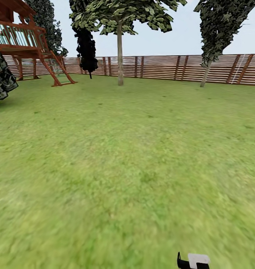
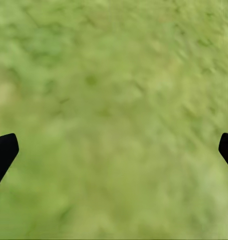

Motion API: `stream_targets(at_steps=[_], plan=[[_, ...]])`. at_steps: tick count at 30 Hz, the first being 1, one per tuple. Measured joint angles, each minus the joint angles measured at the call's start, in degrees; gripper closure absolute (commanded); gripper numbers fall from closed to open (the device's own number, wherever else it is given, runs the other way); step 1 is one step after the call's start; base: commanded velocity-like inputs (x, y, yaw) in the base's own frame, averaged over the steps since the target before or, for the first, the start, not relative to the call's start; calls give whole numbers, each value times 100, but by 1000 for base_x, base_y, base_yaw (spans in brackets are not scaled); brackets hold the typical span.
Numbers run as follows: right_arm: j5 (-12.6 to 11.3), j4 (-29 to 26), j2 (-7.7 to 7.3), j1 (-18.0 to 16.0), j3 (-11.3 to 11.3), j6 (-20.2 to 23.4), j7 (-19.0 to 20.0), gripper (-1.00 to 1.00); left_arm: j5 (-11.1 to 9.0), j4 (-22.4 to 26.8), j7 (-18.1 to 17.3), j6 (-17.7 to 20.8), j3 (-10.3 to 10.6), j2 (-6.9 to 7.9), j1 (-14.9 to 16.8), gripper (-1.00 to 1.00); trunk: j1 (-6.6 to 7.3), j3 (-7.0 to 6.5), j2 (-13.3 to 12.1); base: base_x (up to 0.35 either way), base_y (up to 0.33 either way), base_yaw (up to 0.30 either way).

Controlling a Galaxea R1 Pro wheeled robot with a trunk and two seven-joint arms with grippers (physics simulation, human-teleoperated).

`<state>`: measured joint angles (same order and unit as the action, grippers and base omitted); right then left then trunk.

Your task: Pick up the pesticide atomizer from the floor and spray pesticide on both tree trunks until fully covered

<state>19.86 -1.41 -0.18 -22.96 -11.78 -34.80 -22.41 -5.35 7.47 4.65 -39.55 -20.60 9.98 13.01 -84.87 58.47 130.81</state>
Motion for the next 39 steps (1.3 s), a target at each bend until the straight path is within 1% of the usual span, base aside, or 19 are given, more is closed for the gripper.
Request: stream_targets(at_steps=[39], plan=[[0, 0, 0, 2, 0, 0, 0, -100, -1, 0, 0, 0, 5, -2, 0, 100, 0, 0, 0, 337, 0, 0]])
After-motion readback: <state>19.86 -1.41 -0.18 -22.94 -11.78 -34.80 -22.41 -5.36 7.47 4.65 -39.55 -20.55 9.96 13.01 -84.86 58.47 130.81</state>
